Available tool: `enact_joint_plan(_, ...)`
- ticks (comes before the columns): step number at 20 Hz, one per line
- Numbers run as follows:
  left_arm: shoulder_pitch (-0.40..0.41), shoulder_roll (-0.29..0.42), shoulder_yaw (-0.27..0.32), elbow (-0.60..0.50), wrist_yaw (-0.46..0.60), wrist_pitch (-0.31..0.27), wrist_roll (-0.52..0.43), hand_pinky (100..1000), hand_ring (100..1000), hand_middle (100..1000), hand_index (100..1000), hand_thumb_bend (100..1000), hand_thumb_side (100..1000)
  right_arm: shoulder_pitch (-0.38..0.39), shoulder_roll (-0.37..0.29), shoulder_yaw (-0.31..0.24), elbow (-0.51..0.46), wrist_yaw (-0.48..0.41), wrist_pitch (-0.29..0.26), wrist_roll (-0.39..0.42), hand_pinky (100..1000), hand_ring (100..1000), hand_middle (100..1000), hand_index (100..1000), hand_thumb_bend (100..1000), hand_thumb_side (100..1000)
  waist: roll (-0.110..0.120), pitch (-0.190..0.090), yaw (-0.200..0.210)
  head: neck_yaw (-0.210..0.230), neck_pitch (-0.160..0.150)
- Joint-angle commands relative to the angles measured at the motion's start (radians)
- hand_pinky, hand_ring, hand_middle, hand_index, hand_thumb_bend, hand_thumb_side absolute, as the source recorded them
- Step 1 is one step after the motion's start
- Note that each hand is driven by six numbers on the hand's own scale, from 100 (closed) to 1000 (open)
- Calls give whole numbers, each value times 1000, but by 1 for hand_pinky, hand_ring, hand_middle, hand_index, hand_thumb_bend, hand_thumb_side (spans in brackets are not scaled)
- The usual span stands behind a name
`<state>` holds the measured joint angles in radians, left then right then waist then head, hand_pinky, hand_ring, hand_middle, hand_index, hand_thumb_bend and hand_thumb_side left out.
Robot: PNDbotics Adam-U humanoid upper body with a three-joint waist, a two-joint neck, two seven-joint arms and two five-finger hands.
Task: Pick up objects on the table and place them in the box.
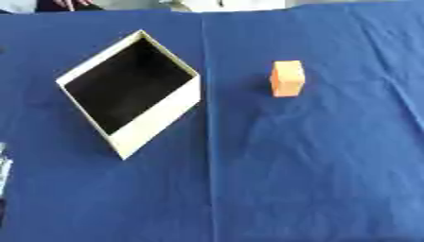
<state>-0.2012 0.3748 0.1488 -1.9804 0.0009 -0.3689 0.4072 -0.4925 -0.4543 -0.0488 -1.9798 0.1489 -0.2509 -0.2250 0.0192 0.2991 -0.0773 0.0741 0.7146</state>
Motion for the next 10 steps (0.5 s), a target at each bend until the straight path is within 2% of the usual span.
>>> enact_joint_plan(1, -4, 11, 9, -20, -3, 0, 1, 420, 548, 620, 690, 168, 623, -10, -20, -5, -20, 2, 0, -1, 789, 696, 641, 750, 100, 840, -1, -13, 2, 4, -3)
enact_joint_plan(7, -5, 12, 8, -20, -3, 1, 0, 419, 548, 620, 690, 167, 625, -14, -35, -2, -20, 4, 5, 2, 792, 701, 645, 753, 100, 841, -3, -6, 5, 3, -9)
enact_joint_plan(10, -4, 22, 7, -20, -5, 0, -2, 420, 549, 620, 690, 168, 623, -42, -88, 13, -20, 33, 35, 21, 802, 723, 668, 766, 100, 827, -10, -9, 3, 0, -5)
